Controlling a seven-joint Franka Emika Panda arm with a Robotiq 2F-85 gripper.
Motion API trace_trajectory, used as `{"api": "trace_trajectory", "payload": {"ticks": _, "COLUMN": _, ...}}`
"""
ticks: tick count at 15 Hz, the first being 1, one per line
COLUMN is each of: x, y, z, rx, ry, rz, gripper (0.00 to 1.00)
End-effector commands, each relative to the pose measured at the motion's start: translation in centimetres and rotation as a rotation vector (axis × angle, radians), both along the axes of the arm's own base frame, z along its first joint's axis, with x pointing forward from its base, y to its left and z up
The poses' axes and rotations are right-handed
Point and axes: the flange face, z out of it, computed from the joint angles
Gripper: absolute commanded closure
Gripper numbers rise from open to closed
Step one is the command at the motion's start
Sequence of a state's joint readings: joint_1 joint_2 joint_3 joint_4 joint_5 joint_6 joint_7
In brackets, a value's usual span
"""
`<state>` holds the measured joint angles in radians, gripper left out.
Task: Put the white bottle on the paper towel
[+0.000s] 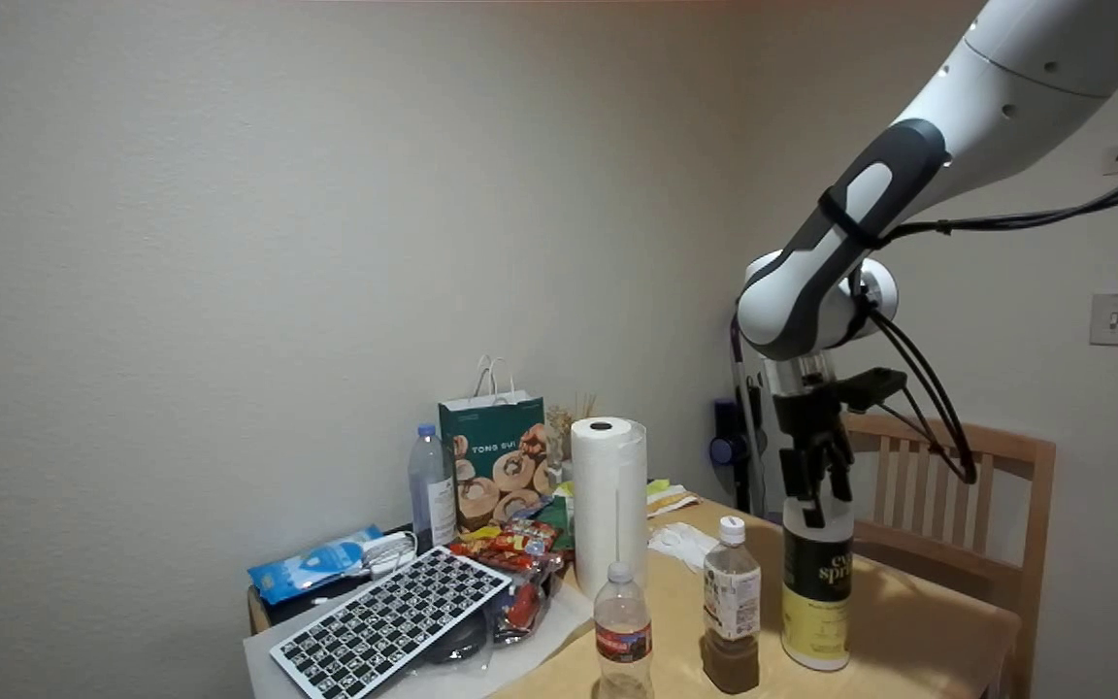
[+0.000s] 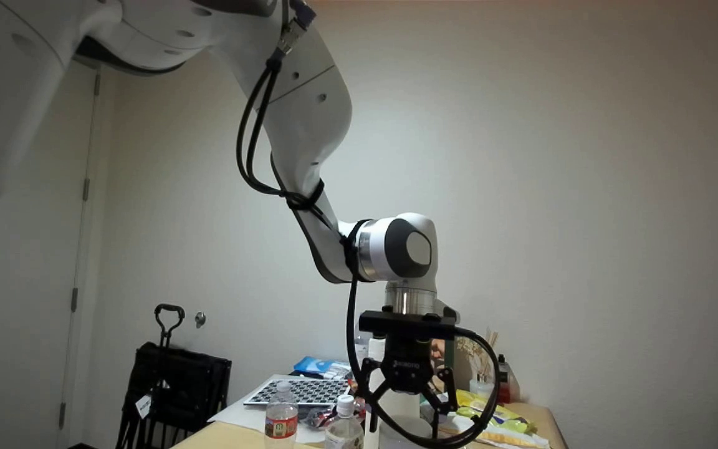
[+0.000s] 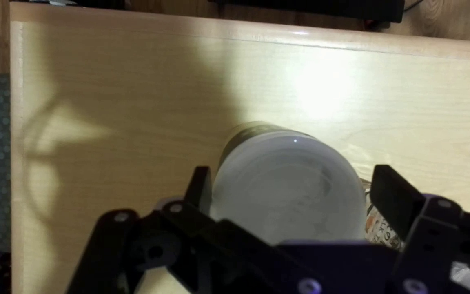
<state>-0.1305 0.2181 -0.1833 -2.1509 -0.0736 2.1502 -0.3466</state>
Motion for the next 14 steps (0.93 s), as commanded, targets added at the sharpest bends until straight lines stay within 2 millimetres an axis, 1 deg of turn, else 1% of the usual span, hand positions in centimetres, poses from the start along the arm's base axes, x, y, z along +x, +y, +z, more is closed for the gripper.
{"api": "trace_trajectory", "payload": {"ticks": 1, "x": 0.1, "y": -0.2, "z": -1.6, "rx": 0.027, "ry": 0.054, "rz": 0.024, "gripper": 0.0}}
{"api": "trace_trajectory", "payload": {"ticks": 2, "x": 0.1, "y": -0.2, "z": -1.9, "rx": 0.032, "ry": 0.064, "rz": 0.024, "gripper": 0.0}}
{"api": "trace_trajectory", "payload": {"ticks": 3, "x": 0.1, "y": -0.2, "z": -2.2, "rx": 0.036, "ry": 0.075, "rz": 0.024, "gripper": 0.25}}
{"api": "trace_trajectory", "payload": {"ticks": 4, "x": 0.1, "y": -0.1, "z": -2.7, "rx": 0.041, "ry": 0.087, "rz": 0.026, "gripper": 0.26}}
{"api": "trace_trajectory", "payload": {"ticks": 6, "x": 0.3, "y": -0.2, "z": -3.1, "rx": 0.044, "ry": 0.106, "rz": 0.021, "gripper": 0.39}}
{"api": "trace_trajectory", "payload": {"ticks": 11, "x": 0.8, "y": -0.3, "z": -2.7, "rx": 0.056, "ry": 0.116, "rz": 0.011, "gripper": 0.4}}
{"api": "trace_trajectory", "payload": {"ticks": 12, "x": 0.8, "y": -0.4, "z": -2.5, "rx": 0.06, "ry": 0.111, "rz": 0.008, "gripper": 0.4}}
{"api": "trace_trajectory", "payload": {"ticks": 14, "x": 0.7, "y": -0.4, "z": -1.4, "rx": 0.062, "ry": 0.085, "rz": -0.006, "gripper": 0.4}}
